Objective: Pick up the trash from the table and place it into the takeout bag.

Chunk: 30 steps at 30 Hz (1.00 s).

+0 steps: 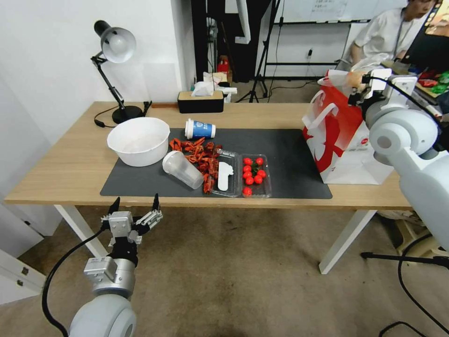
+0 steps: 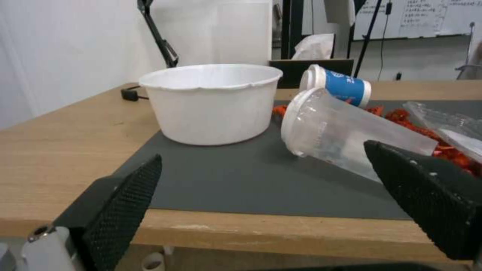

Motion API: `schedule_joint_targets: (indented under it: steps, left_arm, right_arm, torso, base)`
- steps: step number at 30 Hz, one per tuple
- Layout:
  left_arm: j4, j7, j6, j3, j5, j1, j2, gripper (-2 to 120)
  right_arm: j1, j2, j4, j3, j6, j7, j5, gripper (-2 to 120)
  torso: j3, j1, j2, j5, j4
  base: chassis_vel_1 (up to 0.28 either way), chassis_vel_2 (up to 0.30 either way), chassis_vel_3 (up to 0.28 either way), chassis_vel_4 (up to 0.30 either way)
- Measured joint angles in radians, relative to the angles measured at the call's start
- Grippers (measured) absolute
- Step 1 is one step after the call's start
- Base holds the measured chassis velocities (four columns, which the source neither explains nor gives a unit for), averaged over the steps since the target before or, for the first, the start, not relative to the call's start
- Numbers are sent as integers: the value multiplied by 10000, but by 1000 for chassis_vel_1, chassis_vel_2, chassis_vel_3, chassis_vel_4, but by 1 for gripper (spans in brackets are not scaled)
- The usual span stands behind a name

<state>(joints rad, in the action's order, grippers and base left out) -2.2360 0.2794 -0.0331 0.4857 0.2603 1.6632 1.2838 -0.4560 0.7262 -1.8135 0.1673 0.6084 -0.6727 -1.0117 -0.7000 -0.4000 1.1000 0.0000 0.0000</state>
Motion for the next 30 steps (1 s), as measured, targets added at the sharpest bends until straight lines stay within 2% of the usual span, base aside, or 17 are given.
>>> schedule_joint_targets:
  steps: [9,23,28,30]
  left_arm:
    - [-31,1,-4,-21,3,12,18,100]
    - [-167,-4,-2,-26,-61,138,58,100]
    - [-194,-9,1,-49,-76,145,75,100]
    - [-198,-9,3,-49,-76,145,74,100]
  right_arm:
    - [105,-110,-162,206,-716,129,-285,7]
    - [-98,-336,-195,422,-754,-218,-360,7]
    - [-84,-459,-213,435,-761,-300,-360,27]
    - [-84,-477,-216,436,-758,-302,-360,30]
  torso:
    - [1,1,0,-5,2]
    - [0,0,0,1,0]
    - [0,0,0,0,-1]
    - [0,0,0,0,-1]
  base:
    - [0,0,0,0]
    - [0,0,0,0]
    - [0,0,0,0]
    - [0,0,0,0]
